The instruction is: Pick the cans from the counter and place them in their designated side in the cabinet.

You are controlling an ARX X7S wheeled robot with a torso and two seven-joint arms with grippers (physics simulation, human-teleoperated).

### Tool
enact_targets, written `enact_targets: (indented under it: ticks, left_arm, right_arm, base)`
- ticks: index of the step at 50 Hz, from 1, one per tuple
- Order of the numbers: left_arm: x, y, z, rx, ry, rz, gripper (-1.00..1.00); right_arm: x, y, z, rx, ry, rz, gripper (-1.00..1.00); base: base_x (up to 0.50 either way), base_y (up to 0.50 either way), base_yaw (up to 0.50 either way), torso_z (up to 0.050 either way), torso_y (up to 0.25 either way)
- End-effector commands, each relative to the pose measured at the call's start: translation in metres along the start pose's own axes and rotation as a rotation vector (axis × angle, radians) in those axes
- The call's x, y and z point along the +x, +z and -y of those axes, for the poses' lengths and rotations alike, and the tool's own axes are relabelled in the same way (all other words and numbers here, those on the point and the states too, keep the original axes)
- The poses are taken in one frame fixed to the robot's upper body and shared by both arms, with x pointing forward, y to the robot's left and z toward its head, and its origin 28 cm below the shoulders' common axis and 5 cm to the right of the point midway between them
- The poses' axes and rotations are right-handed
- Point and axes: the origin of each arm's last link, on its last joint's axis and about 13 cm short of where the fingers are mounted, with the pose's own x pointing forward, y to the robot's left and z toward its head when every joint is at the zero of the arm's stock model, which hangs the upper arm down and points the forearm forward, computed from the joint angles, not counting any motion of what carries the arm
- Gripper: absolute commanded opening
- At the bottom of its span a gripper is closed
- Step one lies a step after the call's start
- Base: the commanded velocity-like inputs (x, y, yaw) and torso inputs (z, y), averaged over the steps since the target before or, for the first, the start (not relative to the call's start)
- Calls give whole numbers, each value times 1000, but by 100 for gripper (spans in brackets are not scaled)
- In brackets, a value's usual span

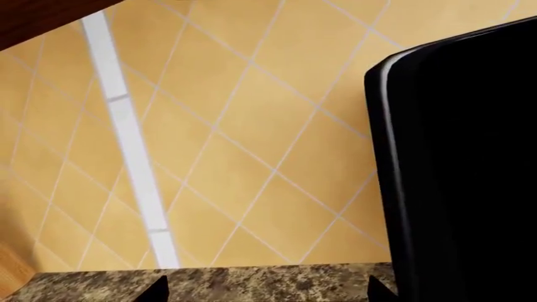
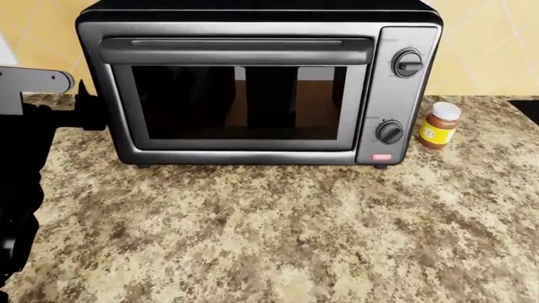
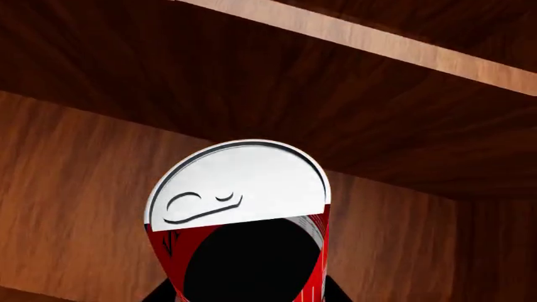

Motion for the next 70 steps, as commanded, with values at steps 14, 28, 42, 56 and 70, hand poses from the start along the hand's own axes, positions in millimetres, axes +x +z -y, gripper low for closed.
enact_targets:
  ticks: [14,28,42,56,70]
  left_arm:
    - [0,-7,-2,-12,16,1,100]
    - [-2,-7,-3,-15,22,3,100]
    - [-5,-7,-4,-13,24,-4,100]
    - [-5,-8,-3,-15,25,-4,100]
    - [-7,-6,-5,-15,27,1,100]
  right_arm:
    - [-4,-14,-2,38,-55,-188,-100]
    - [-4,-14,-2,38,-55,-188,-100]
    - [-4,-14,-2,38,-55,-188,100]
    - [-4,-14,-2,38,-55,-188,100]
    - [-4,-14,-2,38,-55,-188,100]
  base:
    - [0,0,0,0,0]
    - [0,0,0,0,1]
    - [0,0,0,0,1]
    - [0,0,0,0,0]
    - [0,0,0,0,0]
